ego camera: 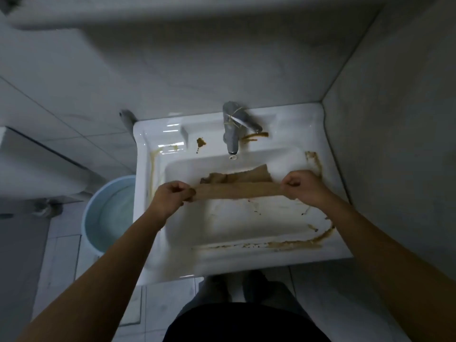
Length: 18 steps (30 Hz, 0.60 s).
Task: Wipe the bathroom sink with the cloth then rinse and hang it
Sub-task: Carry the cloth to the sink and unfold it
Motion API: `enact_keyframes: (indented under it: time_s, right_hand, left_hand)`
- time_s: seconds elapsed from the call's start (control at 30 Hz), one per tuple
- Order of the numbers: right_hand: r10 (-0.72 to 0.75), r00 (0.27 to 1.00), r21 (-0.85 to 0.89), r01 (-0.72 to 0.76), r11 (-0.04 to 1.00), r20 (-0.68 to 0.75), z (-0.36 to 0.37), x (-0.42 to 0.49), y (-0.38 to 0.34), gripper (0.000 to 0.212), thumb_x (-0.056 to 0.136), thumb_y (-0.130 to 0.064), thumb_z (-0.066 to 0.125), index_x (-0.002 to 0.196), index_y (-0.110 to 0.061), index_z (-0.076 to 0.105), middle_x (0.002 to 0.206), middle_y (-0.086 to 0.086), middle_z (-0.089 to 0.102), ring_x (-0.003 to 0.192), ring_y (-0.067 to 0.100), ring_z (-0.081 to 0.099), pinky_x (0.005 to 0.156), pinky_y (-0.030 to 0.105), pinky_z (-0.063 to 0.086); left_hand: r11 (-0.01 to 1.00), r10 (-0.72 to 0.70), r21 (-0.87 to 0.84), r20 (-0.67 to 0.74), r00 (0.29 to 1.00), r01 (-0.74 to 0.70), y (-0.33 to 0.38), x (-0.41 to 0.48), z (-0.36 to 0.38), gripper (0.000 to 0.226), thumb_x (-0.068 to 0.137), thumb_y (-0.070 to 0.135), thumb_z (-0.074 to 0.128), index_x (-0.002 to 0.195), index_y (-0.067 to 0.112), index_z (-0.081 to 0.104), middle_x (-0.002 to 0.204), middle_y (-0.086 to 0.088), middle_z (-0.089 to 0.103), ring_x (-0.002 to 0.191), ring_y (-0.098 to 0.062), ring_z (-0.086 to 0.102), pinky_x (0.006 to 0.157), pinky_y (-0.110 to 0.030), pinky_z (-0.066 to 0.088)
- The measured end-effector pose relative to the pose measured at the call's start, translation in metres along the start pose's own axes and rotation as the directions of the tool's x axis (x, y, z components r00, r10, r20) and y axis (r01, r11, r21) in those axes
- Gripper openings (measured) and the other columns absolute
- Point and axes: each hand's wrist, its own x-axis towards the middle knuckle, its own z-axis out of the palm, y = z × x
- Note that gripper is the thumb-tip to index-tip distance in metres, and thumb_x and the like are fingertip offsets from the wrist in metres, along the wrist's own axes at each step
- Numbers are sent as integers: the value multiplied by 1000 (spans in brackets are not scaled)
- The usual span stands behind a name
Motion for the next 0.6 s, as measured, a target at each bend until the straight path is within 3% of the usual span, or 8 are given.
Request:
enact_keyframes:
  time_s: [0.2, 0.37, 0.47, 0.6]
  right_hand:
    - [125, 983, -107, -111, 988, 133, 42, -5, 42, 4, 88, -15, 70, 90, -17, 74, 81, 2, 74, 77, 20, 71, 74, 34, 59]
    - [62, 997, -152, -53, 987, 51, 46, 28, 40, 7, 89, -12, 70, 93, -12, 75, 89, 3, 72, 84, 19, 67, 68, 19, 49]
    - [7, 1000, -170, -10, 985, -18, 50, 63, 33, 9, 89, -10, 69, 95, -12, 75, 87, 1, 69, 84, 17, 64, 73, 25, 51]
    - [23, 999, -207, -30, 978, -38, 63, 101, 43, 17, 89, -20, 70, 105, -18, 73, 100, -2, 71, 93, 16, 64, 85, 33, 54]
  left_hand:
    - [991, -114, 75, 30, 993, 112, -53, 5, 27, 11, 91, 11, 69, 97, 3, 74, 92, -13, 75, 81, -20, 68, 63, -19, 49]
    - [997, -67, 39, -65, 996, 70, -56, 42, 33, 8, 91, 14, 71, 91, 6, 71, 92, -12, 72, 84, -23, 66, 74, -30, 53]
    - [997, -13, 69, -84, 996, 19, -53, 75, 40, 8, 91, 16, 71, 83, 16, 69, 91, -8, 73, 84, -22, 67, 77, -34, 55]
    - [983, 49, 181, -90, 995, -32, -58, 108, 52, 4, 91, 21, 71, 94, 20, 69, 91, 3, 72, 83, -13, 66, 72, -26, 51]
